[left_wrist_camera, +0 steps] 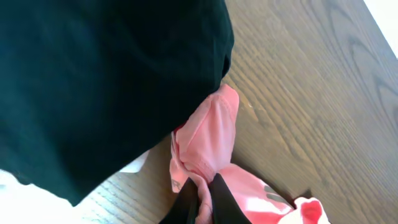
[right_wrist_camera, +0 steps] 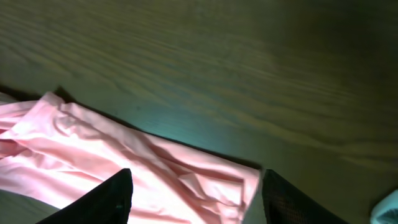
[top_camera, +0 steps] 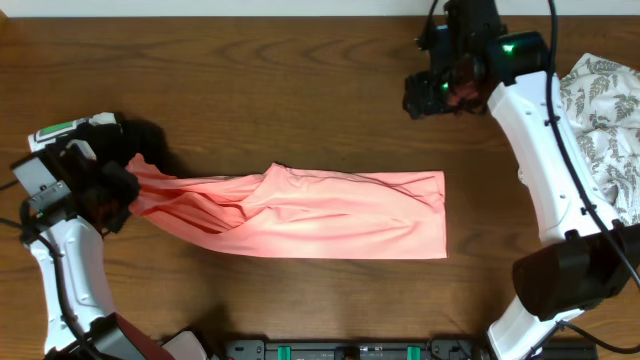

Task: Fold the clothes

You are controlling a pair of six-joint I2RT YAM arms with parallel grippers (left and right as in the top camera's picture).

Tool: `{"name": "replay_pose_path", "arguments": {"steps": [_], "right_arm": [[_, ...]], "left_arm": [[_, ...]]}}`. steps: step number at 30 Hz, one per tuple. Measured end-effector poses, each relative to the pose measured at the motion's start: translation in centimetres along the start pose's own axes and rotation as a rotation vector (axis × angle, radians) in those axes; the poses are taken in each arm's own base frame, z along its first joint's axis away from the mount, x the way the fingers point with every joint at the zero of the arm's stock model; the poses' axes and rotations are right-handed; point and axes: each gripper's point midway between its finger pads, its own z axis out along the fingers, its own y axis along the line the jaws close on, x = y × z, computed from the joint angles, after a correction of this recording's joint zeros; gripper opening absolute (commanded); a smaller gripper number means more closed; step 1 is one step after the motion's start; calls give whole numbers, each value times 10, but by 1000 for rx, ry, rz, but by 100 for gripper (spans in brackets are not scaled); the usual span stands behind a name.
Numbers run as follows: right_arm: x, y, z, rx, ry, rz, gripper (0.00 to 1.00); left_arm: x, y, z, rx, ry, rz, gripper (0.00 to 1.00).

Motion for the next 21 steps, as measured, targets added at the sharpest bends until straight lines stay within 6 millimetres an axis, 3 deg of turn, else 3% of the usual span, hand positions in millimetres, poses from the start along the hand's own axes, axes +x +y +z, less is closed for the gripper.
{"name": "replay_pose_path", "arguments": {"steps": [5, 21], "right_arm": [[1, -2, 0, 2, 3, 4, 66], [5, -2, 0, 4, 20, 8, 69]], "left_arm": [[12, -9, 2, -2, 45, 43, 6], [98, -123, 23, 181, 232, 476, 6]]}}
